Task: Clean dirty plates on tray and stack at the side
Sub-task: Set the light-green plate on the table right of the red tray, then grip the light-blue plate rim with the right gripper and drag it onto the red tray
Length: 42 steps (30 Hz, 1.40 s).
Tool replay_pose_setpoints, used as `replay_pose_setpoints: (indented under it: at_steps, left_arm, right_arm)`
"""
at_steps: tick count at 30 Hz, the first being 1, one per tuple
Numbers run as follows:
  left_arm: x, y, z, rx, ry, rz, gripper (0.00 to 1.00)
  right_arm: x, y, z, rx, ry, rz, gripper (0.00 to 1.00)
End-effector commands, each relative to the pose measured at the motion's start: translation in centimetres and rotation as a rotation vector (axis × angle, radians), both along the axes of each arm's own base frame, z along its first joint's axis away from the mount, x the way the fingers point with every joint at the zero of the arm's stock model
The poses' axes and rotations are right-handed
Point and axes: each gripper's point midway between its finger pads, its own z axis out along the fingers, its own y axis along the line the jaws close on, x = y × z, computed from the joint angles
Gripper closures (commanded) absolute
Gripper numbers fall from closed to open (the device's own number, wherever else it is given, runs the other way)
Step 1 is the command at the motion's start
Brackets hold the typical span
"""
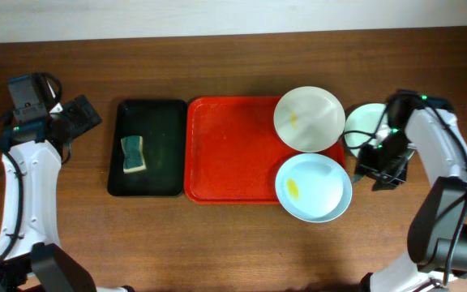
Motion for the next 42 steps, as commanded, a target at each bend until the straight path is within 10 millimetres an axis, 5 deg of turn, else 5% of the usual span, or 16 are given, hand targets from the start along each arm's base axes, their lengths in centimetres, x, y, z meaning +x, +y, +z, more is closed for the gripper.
replay_pose_setpoints:
  at_steps: [1,7,14,26,29,34,42]
  left_arm:
    - [0.1,0.3,0.4,0.0,-0.012,0.015,0.01]
    - [0.1,0.3,0.4,0.0,-0.012,0.015,0.01]
    - [0.1,0.3,0.4,0.0,-0.012,0.015,0.01]
    - [0.1,0.3,0.4,0.001,-0.012,0.015,0.01]
    - [0.1,0.3,0.4,0.001,-0.012,0.015,0.01]
    - [0.1,0.3,0.4,0.001,-0.012,0.015,0.01]
    - [0.1,0.3,0.4,0.001,-0.012,0.015,0.01]
  right_arm:
    - [-0.3,1.1,-0.3,-0.016,-0.006,0.067,0.51]
    - [-0.9,1.2,-1.9,-0.038,-0.001,0.08,0.51]
    - [-1.3,1.3,-2.8,-0.034,0.002,0.078,0.71]
    - [-1.7,1.4,-4.0,-0.035,0.003,0.059,0.8]
    - [-1.8,1.5,-4.0,-0.028,0.003,0.057,0.93]
    - [-0.5,4.1,-3.2,0.122,-0.047,0.029,0.96]
    - [2.2,10.9,-1.9,0.363,-0.203,0.173,0.96]
